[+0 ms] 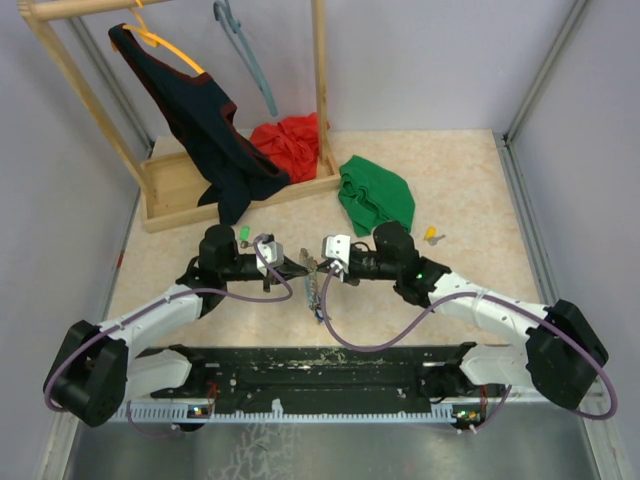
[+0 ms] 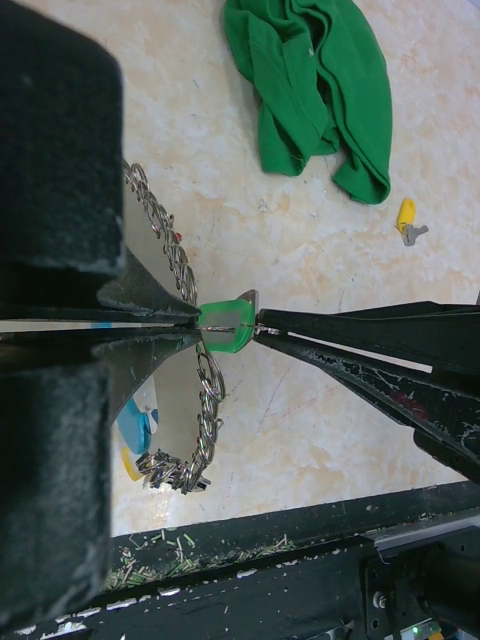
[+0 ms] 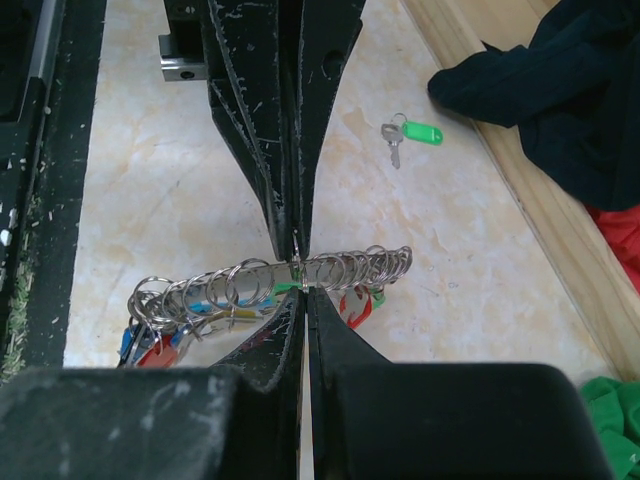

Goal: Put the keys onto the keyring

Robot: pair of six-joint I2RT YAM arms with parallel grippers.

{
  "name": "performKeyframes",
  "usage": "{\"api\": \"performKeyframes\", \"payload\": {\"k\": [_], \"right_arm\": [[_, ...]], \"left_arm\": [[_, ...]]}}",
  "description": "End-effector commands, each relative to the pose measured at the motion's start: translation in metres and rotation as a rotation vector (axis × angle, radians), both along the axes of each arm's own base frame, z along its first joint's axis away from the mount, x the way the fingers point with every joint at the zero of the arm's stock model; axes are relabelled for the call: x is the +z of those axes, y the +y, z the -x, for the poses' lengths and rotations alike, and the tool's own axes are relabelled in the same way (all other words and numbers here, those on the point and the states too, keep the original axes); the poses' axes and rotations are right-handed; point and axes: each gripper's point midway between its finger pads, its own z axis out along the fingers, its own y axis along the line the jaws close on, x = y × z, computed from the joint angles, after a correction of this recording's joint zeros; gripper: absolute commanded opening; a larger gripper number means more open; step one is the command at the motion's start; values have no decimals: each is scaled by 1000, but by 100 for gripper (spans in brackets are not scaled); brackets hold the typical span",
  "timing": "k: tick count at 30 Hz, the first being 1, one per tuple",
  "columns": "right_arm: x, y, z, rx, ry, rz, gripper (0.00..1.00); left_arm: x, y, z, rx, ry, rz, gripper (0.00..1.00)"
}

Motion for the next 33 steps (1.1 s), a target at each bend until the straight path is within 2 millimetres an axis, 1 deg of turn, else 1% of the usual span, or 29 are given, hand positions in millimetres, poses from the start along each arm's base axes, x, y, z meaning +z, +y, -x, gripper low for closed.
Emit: {"api": "performKeyframes", "payload": {"k": [1, 14, 33], "right_arm": [[26, 10, -3, 18, -42, -38, 0], [25, 8, 0, 20, -28, -26, 0], [26, 16, 4, 46, 1, -36, 0]], "left_arm": [[15, -4, -2, -26, -52, 28, 0], [15, -3, -4, -15, -55, 27, 0], [18, -4, 0, -36, -59, 36, 0]]}}
